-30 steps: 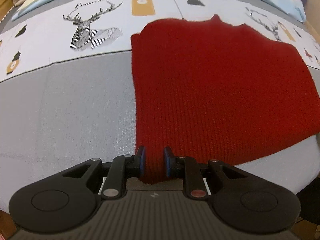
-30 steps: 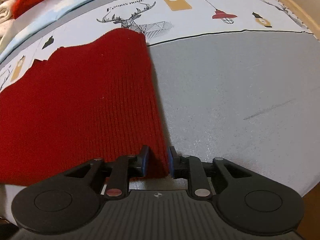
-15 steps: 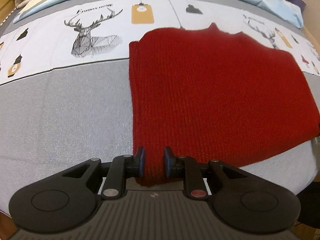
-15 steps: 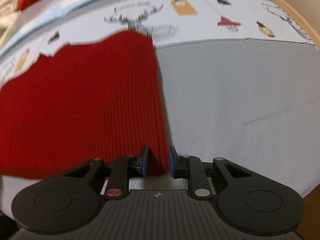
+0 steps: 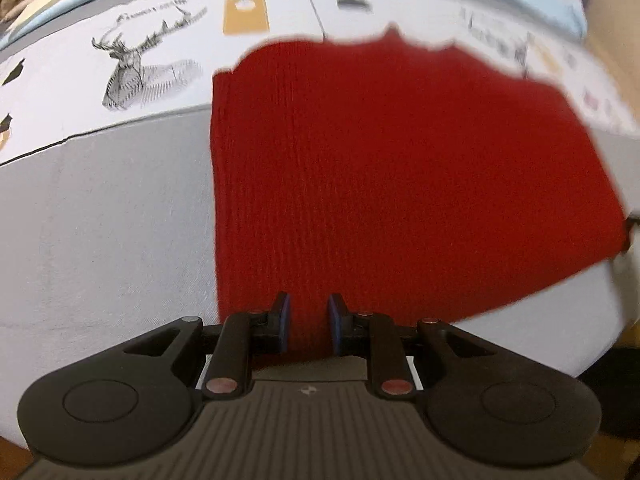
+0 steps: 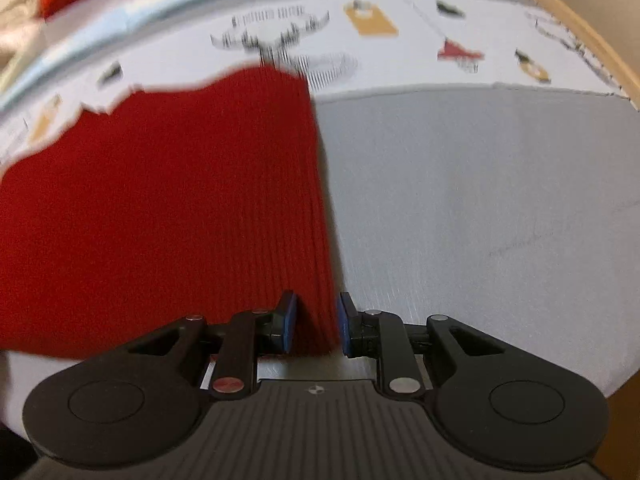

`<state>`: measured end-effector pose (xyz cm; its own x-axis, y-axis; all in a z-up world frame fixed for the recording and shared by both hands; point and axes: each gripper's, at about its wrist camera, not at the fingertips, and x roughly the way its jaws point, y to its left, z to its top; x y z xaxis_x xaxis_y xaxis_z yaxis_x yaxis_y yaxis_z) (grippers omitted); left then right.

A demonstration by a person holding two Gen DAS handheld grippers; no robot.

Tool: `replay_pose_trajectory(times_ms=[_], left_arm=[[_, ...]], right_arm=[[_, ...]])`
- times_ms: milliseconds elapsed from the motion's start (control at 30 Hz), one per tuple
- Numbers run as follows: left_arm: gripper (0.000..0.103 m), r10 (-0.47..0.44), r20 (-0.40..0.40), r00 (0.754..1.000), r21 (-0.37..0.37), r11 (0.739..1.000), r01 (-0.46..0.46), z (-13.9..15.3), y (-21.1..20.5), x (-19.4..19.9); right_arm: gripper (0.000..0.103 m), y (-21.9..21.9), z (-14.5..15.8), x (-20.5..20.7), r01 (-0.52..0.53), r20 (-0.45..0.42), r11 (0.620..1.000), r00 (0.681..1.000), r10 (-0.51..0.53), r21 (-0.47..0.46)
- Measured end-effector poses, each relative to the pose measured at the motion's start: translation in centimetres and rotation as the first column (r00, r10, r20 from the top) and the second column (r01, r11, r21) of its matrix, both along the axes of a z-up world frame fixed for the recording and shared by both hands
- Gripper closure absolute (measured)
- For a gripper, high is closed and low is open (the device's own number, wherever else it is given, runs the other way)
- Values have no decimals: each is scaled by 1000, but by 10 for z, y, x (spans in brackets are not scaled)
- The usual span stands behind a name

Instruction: Fold small clothes

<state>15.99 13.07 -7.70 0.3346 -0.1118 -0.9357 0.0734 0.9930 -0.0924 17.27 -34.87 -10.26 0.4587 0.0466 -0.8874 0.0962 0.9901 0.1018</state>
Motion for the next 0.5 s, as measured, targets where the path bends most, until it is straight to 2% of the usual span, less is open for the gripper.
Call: replay_pose_trajectory(times_ms=[67, 200, 333, 433, 500], left_arm=[[81, 20, 9, 1000, -17, 1000, -20, 3, 5, -1], [81, 20, -62, 998, 58, 998, -16, -12, 8, -1], [77, 58, 38, 998, 4, 998, -58, 13, 18, -6], [76, 112, 123, 986, -48, 993, -106, 39, 33, -17], [76, 141, 163, 977, -67, 989, -131, 52, 46, -23]], right_arm=[[80, -1, 0, 0, 3, 10, 1000, 1000, -3, 9], [73, 1, -25, 3, -12, -122, 999, 993, 6, -48], [73, 6, -9, -1, 10, -25, 998, 1000, -12, -61], [73, 16, 13, -10, 23, 90, 998, 996, -18, -53], [73, 25, 25, -13, 7, 135, 1000, 991, -5, -11]])
